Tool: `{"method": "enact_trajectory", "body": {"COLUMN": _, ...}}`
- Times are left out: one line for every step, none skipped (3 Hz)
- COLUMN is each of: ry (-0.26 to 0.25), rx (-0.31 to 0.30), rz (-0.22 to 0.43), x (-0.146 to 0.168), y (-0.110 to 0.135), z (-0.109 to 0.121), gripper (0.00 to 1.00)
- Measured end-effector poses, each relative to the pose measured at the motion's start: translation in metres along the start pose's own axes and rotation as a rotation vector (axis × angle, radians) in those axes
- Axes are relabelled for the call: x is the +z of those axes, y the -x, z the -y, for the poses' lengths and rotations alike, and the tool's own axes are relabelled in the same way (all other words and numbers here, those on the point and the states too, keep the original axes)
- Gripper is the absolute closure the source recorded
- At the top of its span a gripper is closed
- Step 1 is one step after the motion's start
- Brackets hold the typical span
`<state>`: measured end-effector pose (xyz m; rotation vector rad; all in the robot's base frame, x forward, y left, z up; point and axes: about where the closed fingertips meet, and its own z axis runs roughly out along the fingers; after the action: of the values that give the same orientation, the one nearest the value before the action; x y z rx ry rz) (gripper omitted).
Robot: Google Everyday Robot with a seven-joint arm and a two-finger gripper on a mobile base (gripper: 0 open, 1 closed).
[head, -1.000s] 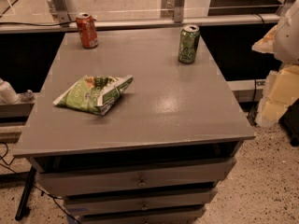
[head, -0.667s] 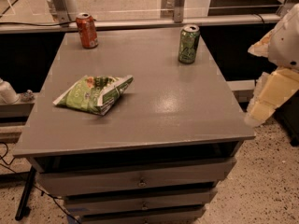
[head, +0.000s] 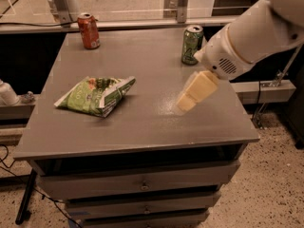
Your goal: Move green jalapeno chip bag near green can
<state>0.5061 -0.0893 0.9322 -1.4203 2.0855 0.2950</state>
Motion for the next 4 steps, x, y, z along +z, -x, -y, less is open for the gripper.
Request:
{"method": "enact_trajectory", "body": {"ry": 0.030, "rx": 0.012, "rz": 0.134, "x": 0.057, "y": 0.049, "z": 0.002, "gripper": 0.00}}
{"method": "enact_trajectory", "body": {"ry": 0.030, "rx": 0.012, "rz": 0.134, "x": 0.057, "y": 0.049, "z": 0.002, "gripper": 0.00}}
{"method": "enact_trajectory", "body": {"ry": 0.056, "rx": -0.016, "rz": 0.171, "x": 0.069, "y": 0.061, "z": -0.001, "gripper": 0.00}}
{"method": "enact_trajectory", "body": {"ry": 0.109, "rx": -0.094, "rz": 0.219, "x": 0.108, "y": 0.086, "z": -0.011, "gripper": 0.00}}
